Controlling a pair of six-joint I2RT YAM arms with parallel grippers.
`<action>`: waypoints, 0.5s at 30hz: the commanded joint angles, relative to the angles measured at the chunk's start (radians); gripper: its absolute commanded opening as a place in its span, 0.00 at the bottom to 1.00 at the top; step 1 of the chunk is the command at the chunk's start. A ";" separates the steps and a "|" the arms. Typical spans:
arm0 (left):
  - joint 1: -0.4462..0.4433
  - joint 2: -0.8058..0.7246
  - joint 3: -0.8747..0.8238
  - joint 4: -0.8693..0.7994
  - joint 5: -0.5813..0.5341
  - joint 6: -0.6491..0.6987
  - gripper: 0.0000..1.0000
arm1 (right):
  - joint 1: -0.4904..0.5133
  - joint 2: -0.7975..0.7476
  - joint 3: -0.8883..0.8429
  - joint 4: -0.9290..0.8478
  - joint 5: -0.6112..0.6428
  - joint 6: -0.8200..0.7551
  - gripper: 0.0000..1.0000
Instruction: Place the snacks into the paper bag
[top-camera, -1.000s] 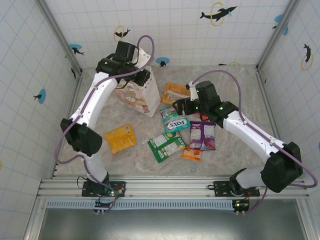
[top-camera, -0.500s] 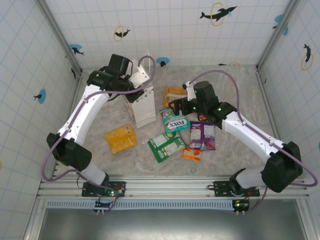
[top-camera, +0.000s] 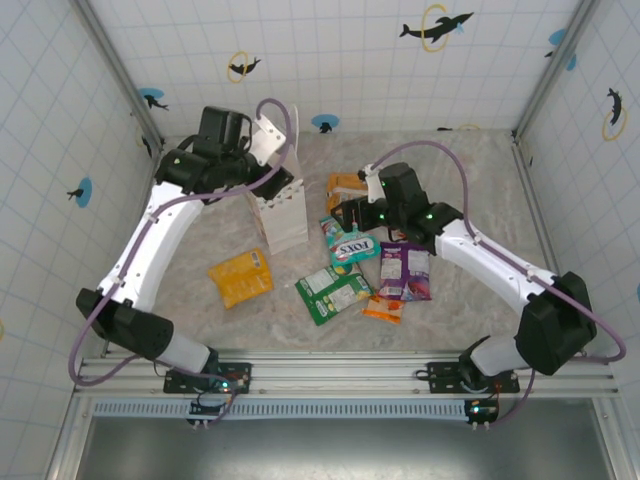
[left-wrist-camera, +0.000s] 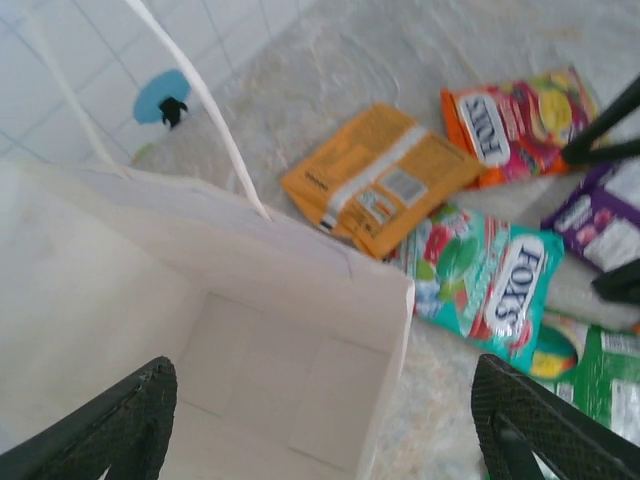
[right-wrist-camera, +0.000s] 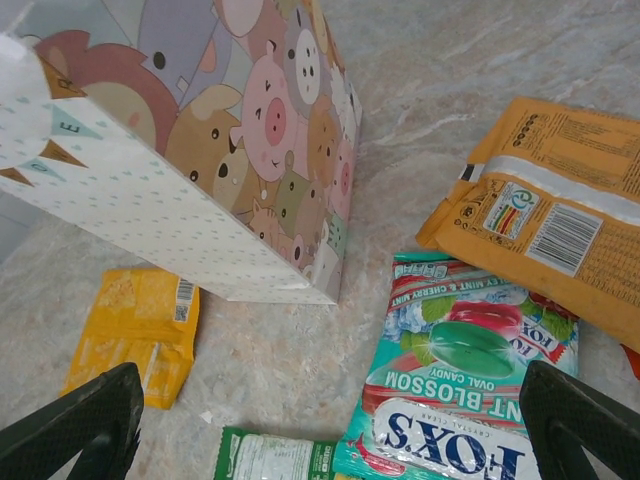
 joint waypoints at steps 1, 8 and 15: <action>0.001 0.035 0.089 0.020 -0.017 -0.224 0.78 | 0.007 0.010 0.061 0.034 -0.004 0.014 0.99; -0.048 0.198 0.257 -0.083 -0.062 -0.527 0.71 | 0.008 -0.002 0.056 0.023 0.011 0.028 0.99; -0.078 0.281 0.284 -0.098 -0.135 -0.613 0.68 | 0.007 -0.024 0.034 0.012 0.025 0.026 0.99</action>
